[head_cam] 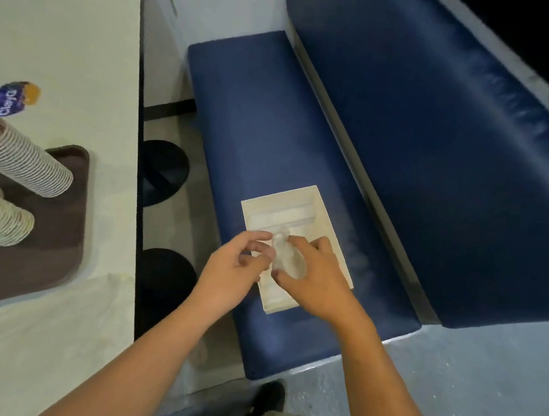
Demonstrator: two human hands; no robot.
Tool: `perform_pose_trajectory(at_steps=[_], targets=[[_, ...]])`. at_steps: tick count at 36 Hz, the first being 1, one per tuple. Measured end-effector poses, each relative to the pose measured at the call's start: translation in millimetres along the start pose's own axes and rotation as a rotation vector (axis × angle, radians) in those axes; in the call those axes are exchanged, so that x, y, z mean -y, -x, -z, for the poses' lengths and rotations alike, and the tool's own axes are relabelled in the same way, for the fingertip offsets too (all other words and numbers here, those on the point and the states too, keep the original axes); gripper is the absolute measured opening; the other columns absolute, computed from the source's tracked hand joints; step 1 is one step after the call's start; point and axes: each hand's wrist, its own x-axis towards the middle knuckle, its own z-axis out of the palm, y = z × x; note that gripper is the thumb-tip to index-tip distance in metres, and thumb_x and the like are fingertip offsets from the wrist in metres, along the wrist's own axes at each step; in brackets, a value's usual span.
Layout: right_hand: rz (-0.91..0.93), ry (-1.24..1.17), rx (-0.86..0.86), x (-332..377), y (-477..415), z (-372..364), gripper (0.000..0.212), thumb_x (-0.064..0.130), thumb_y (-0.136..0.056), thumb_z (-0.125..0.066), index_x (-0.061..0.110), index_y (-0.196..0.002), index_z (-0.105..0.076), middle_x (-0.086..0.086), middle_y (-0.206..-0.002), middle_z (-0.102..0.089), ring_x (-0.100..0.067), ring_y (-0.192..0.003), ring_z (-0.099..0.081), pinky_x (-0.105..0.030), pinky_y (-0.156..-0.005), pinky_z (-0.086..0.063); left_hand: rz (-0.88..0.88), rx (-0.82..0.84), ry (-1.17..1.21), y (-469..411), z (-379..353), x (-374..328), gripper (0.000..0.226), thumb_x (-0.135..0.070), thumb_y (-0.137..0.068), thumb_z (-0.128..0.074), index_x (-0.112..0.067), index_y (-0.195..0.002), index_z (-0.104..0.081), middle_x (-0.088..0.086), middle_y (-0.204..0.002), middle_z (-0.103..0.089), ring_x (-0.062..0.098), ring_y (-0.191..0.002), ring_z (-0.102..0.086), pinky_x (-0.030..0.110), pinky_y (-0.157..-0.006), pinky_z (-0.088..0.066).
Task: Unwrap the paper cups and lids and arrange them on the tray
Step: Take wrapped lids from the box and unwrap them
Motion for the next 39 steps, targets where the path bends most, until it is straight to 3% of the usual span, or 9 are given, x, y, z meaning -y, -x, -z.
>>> perform_pose_trajectory(at_steps=[6, 9, 12, 15, 18, 22, 28, 33, 39], targets=[[0.126, -0.109, 0.059, 74.3, 45.8, 2.0, 0.043, 0.061, -0.097, -0.057, 0.048, -0.138, -0.047, 0.011, -0.121, -0.043, -0.005, -0.106, -0.054, -0.009, -0.075, -0.039, -0.128, -0.119, -0.095, 59.1, 51.6, -34.0, 0.026, -0.023, -0.094, -0.076, -0.034, -0.117, -0.073, -0.018, -0.105, -0.075, 0.006, -0.096, -0.072, 0.023, -0.085, -0.06], [0.165, -0.201, 0.141, 109.1, 64.1, 0.0, 0.025, 0.053, -0.103, -0.051, 0.053, -0.127, -0.047, 0.013, -0.119, -0.048, 0.0, -0.109, -0.052, -0.013, -0.083, -0.04, -0.173, -0.158, -0.121, 88.5, 81.6, -40.8, 0.026, -0.019, -0.094, -0.075, -0.035, -0.115, -0.074, -0.022, -0.102, -0.075, 0.003, -0.098, -0.071, 0.014, -0.083, -0.057], [0.164, -0.293, 0.239, 144.1, 78.9, -8.4, 0.021, 0.044, -0.105, -0.05, 0.047, -0.125, -0.055, 0.01, -0.121, -0.056, -0.007, -0.111, -0.056, -0.025, -0.092, -0.048, -0.281, -0.18, -0.181, 114.3, 116.2, -40.8, 0.03, -0.015, -0.094, -0.076, -0.034, -0.117, -0.076, -0.019, -0.102, -0.075, 0.009, -0.098, -0.071, 0.018, -0.084, -0.058], [0.145, -0.367, 0.342, 175.3, 90.1, -28.5, 0.017, 0.042, -0.105, -0.051, 0.053, -0.112, -0.062, 0.016, -0.119, -0.063, -0.003, -0.106, -0.062, -0.026, -0.086, -0.052, -0.418, -0.255, -0.292, 137.2, 153.3, -33.5, 0.025, -0.016, -0.092, -0.078, -0.031, -0.112, -0.079, -0.017, -0.098, -0.074, 0.01, -0.091, -0.072, 0.019, -0.081, -0.057], [0.155, -0.322, 0.393, 210.0, 99.2, -61.8, 0.023, 0.048, -0.104, -0.05, 0.047, -0.123, -0.063, 0.015, -0.122, -0.063, -0.011, -0.109, -0.062, -0.031, -0.089, -0.056, -0.499, -0.327, -0.435, 163.2, 194.4, -15.9, 0.018, -0.02, -0.095, -0.076, -0.027, -0.111, -0.079, -0.018, -0.097, -0.07, 0.007, -0.085, -0.069, 0.022, -0.077, -0.058], [0.232, -0.205, 0.399, 253.4, 107.1, -109.0, 0.033, 0.06, -0.101, -0.05, 0.041, -0.126, -0.06, 0.016, -0.116, -0.062, -0.013, -0.101, -0.063, -0.025, -0.082, -0.054, -0.487, -0.407, -0.52, 185.8, 242.7, 10.9, 0.016, -0.019, -0.096, -0.073, -0.026, -0.11, -0.075, -0.016, -0.092, -0.064, 0.007, -0.081, -0.065, 0.022, -0.074, -0.057], [0.254, -0.208, 0.4, 329.9, 121.1, -191.2, 0.018, 0.038, -0.107, -0.048, 0.034, -0.105, -0.066, 0.013, -0.099, -0.064, -0.008, -0.091, -0.06, -0.024, -0.082, -0.047, -0.552, -0.445, -0.477, 224.0, 340.2, 50.6, 0.028, -0.001, -0.081, -0.083, -0.021, -0.101, -0.077, -0.011, -0.085, -0.063, 0.008, -0.075, -0.064, 0.015, -0.071, -0.053], [0.212, -0.309, 0.435, 395.5, 130.3, -256.1, 0.025, 0.042, -0.096, -0.052, 0.038, -0.108, -0.074, 0.005, -0.107, -0.072, -0.007, -0.093, -0.063, -0.028, -0.083, -0.047, -0.526, -0.528, -0.398, 253.7, 423.2, 77.3, 0.021, -0.009, -0.08, -0.086, -0.021, -0.097, -0.081, -0.011, -0.083, -0.066, 0.011, -0.076, -0.066, 0.011, -0.069, -0.05], [0.184, -0.366, 0.52, 440.0, 125.9, -293.7, 0.025, 0.028, -0.095, -0.053, 0.028, -0.109, -0.074, 0.012, -0.098, -0.071, -0.003, -0.085, -0.062, -0.027, -0.079, -0.045, -0.304, -0.369, -0.226, 279.6, 491.4, 85.6, 0.014, -0.017, -0.082, -0.088, -0.027, -0.085, -0.079, -0.009, -0.078, -0.07, 0.007, -0.075, -0.065, 0.014, -0.067, -0.05]])
